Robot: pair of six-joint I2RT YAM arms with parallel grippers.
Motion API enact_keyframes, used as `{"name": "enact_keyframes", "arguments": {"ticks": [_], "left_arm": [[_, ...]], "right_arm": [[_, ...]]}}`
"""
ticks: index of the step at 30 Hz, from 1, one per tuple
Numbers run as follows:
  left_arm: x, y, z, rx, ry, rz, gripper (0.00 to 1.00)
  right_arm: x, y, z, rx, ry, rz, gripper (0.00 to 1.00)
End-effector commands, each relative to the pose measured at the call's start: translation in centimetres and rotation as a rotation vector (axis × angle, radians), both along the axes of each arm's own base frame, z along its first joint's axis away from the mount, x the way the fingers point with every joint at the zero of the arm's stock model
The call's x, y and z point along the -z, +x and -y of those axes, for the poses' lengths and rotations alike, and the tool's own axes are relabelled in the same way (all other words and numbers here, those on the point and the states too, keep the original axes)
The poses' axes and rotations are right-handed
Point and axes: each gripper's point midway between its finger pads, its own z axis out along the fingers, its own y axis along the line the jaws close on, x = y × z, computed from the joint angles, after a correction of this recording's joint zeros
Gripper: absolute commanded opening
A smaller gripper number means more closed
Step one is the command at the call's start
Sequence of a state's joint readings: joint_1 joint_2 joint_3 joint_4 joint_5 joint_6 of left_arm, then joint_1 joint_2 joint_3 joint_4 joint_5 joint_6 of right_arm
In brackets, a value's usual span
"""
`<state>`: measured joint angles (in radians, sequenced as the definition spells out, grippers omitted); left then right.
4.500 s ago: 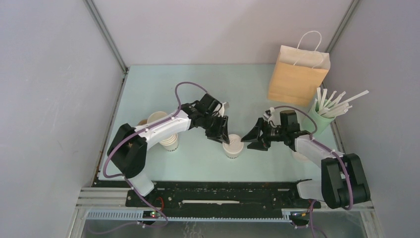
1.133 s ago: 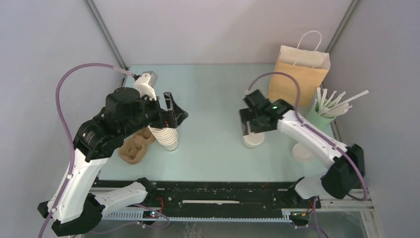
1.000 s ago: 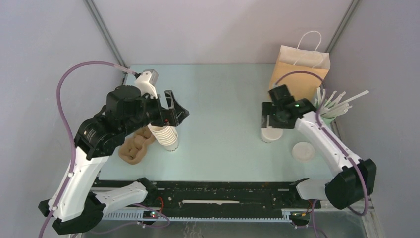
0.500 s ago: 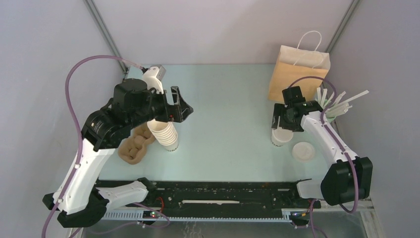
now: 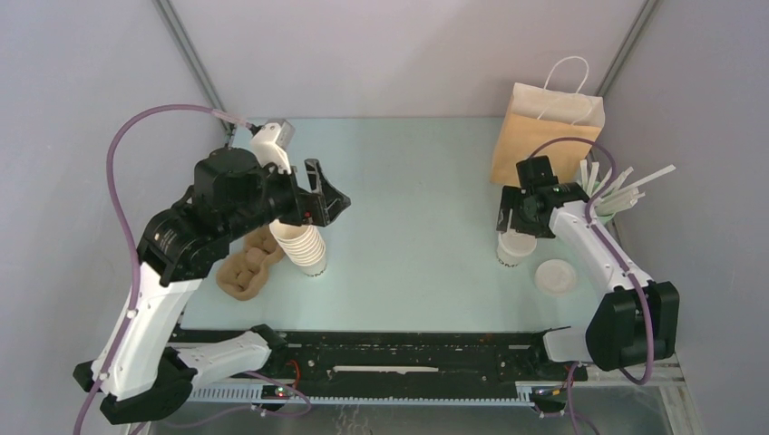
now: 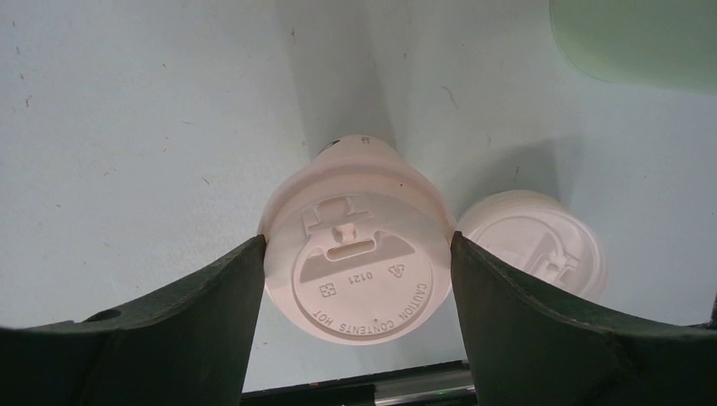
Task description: Pack the takeout coffee
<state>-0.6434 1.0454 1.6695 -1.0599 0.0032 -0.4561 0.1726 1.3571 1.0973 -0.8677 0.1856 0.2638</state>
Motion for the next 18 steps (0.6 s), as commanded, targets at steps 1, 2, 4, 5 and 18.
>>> {"name": "enact_keyframes", "arguments": {"ticks": [1, 2, 4, 5, 18], "left_arm": [[-0.7, -0.2, 0.0, -0.009, -0.057, 0.022, 0.93], [-0.6, -0.2, 0.3, 0.0, -0.065, 0.016, 0.93], [-0.9, -0.2, 0.6, 0.014, -0.071, 0.019, 0.93], [-1.2, -0.2, 0.6, 0.019, -0.069, 0.024, 0.93], [-3.0, 0.1, 1.7, 0.068, -0.078, 0.041, 0.93]], "right_arm": [[2.8, -3.3, 0.9, 0.018, -0.078, -0.118, 0.86], [2.7, -3.2, 0.7, 0.013, -0.081, -0.11, 0.86], [2.5, -3.0, 0.6, 0.022, -0.067, -0.097, 0.88], [2.4, -2.9, 0.5, 0.018, -0.058, -0.09, 0.89], [-4.0, -2.3, -0.8, -0.015, 0.045, 0.06, 1.0]]}}
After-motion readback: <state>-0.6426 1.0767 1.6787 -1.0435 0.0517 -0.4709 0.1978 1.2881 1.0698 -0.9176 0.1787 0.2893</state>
